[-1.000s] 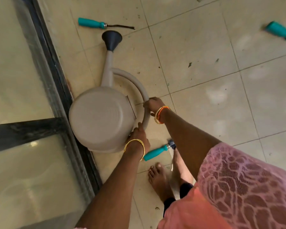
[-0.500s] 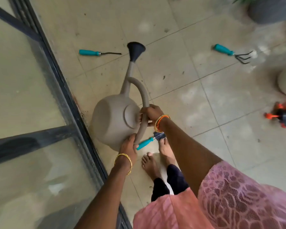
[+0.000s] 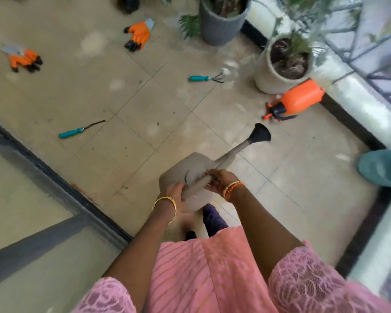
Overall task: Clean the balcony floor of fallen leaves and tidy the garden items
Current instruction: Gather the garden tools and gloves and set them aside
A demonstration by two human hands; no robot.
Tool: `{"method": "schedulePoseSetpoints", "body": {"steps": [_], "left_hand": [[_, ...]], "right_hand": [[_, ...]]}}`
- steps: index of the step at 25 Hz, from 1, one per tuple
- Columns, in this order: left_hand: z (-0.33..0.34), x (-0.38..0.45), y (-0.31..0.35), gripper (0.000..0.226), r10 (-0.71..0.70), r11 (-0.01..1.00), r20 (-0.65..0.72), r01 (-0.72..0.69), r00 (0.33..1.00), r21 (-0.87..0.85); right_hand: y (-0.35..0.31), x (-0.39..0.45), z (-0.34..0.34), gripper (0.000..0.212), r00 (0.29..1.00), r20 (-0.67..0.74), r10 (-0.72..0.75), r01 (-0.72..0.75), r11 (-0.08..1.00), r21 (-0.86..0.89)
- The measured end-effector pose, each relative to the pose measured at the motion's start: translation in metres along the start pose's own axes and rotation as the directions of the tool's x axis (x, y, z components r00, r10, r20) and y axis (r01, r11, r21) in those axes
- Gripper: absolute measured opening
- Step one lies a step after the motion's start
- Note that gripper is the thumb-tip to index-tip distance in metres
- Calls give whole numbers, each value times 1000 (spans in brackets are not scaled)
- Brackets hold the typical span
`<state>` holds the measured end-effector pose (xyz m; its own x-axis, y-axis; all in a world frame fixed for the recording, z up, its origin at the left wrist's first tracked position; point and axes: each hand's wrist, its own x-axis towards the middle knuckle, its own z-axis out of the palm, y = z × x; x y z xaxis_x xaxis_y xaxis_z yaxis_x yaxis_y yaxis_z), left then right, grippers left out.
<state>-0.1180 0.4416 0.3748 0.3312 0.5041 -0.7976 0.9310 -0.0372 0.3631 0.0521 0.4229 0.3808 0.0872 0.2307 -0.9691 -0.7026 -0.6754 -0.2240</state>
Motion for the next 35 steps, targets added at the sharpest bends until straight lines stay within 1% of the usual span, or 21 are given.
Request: {"method": "schedulePoseSetpoints", "body": {"steps": [2, 4, 7, 8, 9, 10, 11, 12, 14, 16, 17, 19, 21, 22, 24, 26, 28, 30, 32, 33, 35], "left_hand": [[2, -20, 37, 48, 85, 993, 2, -85, 996, 88], [12, -37, 74, 45, 174, 980, -31, -170, 984, 107], [26, -46, 122, 46, 272, 954, -70, -259, 960, 154], [29, -44, 138, 41, 296, 941, -67, -279, 953, 189], [34, -43, 157, 33, 321, 927, -50, -303, 946, 220], [38, -41, 173, 27, 342, 912, -29, -324, 939, 253], [44, -39, 187, 28, 362, 891, -6, -344, 932, 295], [53, -38, 200, 33, 370, 869, 25, -356, 929, 344], [75, -40, 225, 37, 396, 812, 97, -397, 913, 428], [103, -42, 251, 38, 428, 745, 169, -453, 888, 489], [119, -43, 266, 40, 438, 712, 220, -486, 872, 508], [156, -39, 298, 43, 446, 618, 356, -571, 821, 541], [193, -35, 329, 42, 453, 535, 438, -630, 777, 563], [212, -35, 347, 40, 443, 492, 483, -655, 755, 573], [255, -40, 382, 40, 425, 416, 564, -706, 708, 573], [295, -43, 412, 48, 494, 376, 564, -748, 661, 548], [334, -50, 437, 45, 599, 377, 494, -766, 630, 520], [372, -61, 469, 40, 619, 418, 417, -729, 666, 543], [410, -66, 496, 40, 602, 509, 350, -682, 718, 525], [431, -64, 506, 42, 588, 527, 371, -689, 719, 498], [475, -55, 525, 46, 547, 483, 489, -733, 679, 479]], "right_hand": [[8, -33, -28, 4, 998, -32, -47, 51, 991, 126], [11, -62, -58, 9, 988, -91, -122, 137, 973, 184], [13, -98, -114, 15, 951, -185, -247, 275, 951, 140], [16, -107, -136, 14, 916, -256, -310, 339, 938, 76], [21, -114, -164, 15, 846, -367, -388, 400, 915, -46], [27, -120, -190, 19, 747, -459, -481, 421, 876, -234], [33, -125, -215, 28, 657, -485, -577, 386, 810, -441], [40, -130, -238, 39, 595, -446, -669, 331, 709, -622], [54, -134, -280, 58, 559, -306, -771, 240, 504, -830], [69, -128, -320, 66, 586, -214, -782, 140, 357, -923], [79, -124, -340, 66, 618, -208, -758, 86, 329, -940], [103, -117, -381, 57, 699, -238, -675, 41, 370, -928], [125, -114, -416, 41, 781, -237, -578, 44, 429, -902], [136, -115, -433, 33, 807, -240, -539, 53, 471, -881], [157, -118, -468, 23, 817, -290, -499, 67, 581, -811], [171, -122, -499, 22, 784, -383, -488, 72, 685, -725], [180, -124, -528, 24, 715, -502, -487, 86, 774, -628], [184, -121, -556, 26, 639, -614, -462, 94, 840, -534], [185, -110, -580, 29, 582, -712, -393, 103, 904, -415], [186, -102, -591, 32, 563, -752, -344, 98, 931, -352], [191, -79, -616, 35, 525, -812, -255, 71, 964, -258]]}}
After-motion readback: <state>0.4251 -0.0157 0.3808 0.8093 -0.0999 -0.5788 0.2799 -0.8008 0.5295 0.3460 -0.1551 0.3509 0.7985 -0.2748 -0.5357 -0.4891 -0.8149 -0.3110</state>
